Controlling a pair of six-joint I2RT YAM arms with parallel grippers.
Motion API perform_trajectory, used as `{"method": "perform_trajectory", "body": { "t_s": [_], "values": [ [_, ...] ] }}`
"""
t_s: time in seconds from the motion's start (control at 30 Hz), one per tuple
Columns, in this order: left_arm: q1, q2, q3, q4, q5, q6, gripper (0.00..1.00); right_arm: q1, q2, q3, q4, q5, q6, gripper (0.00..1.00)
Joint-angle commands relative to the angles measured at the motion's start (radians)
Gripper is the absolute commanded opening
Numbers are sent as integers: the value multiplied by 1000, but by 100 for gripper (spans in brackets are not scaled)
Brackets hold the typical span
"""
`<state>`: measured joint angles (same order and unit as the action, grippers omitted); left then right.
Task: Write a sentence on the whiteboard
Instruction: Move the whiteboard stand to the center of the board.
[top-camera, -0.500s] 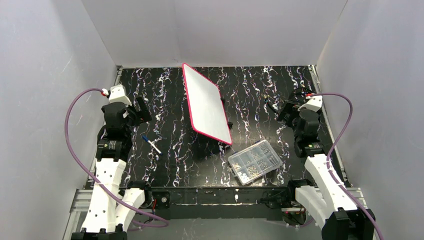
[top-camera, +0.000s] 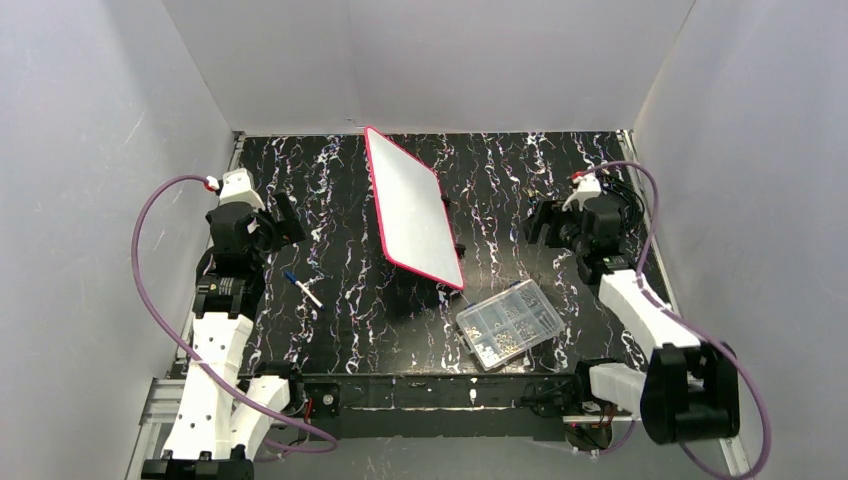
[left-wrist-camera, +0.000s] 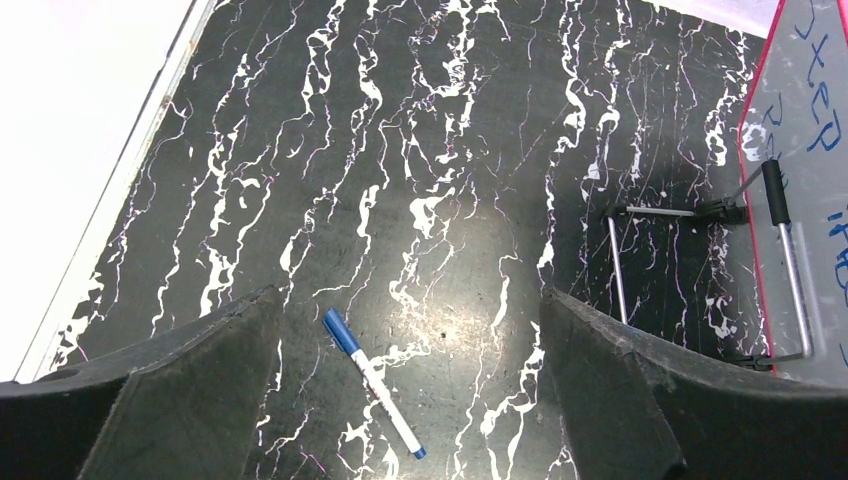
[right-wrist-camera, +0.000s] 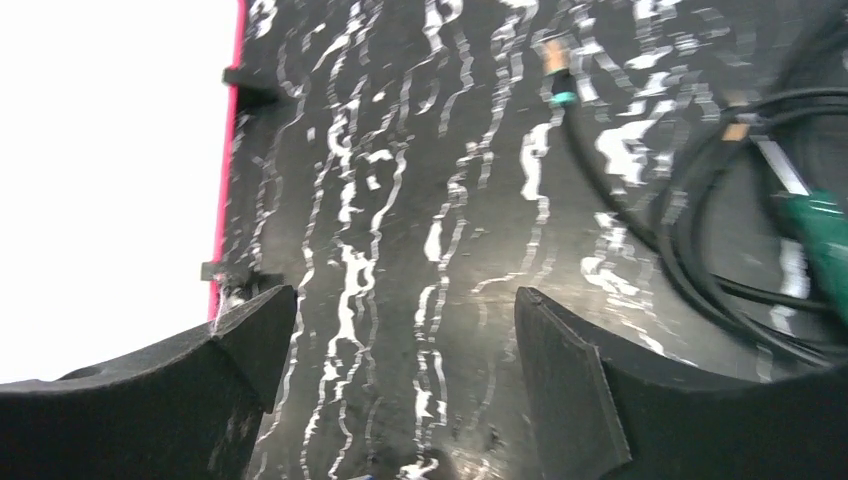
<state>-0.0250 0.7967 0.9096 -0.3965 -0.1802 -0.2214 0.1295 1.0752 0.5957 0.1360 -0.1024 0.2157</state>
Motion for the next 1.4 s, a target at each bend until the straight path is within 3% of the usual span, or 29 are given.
{"method": "perform_trajectory", "body": {
  "t_s": [0.0, 0.33, 0.63, 0.87, 1.37],
  "values": [
    [5, -2, 10, 10, 19, -9, 98, 5, 135, 90, 105, -271, 33, 85],
    [5, -16, -9, 25, 87, 4, 98, 198, 508, 270, 170, -360, 76, 62],
    [5, -22, -18, 27, 78, 15, 98, 270, 740, 409, 225, -350, 157, 46],
    [5, -27, -17, 27, 76, 17, 98, 279, 782, 369, 232, -308, 193, 38],
    [4, -25, -18, 24, 69, 19, 98, 345, 706, 208, 221, -315, 197, 33]
  ]
}}
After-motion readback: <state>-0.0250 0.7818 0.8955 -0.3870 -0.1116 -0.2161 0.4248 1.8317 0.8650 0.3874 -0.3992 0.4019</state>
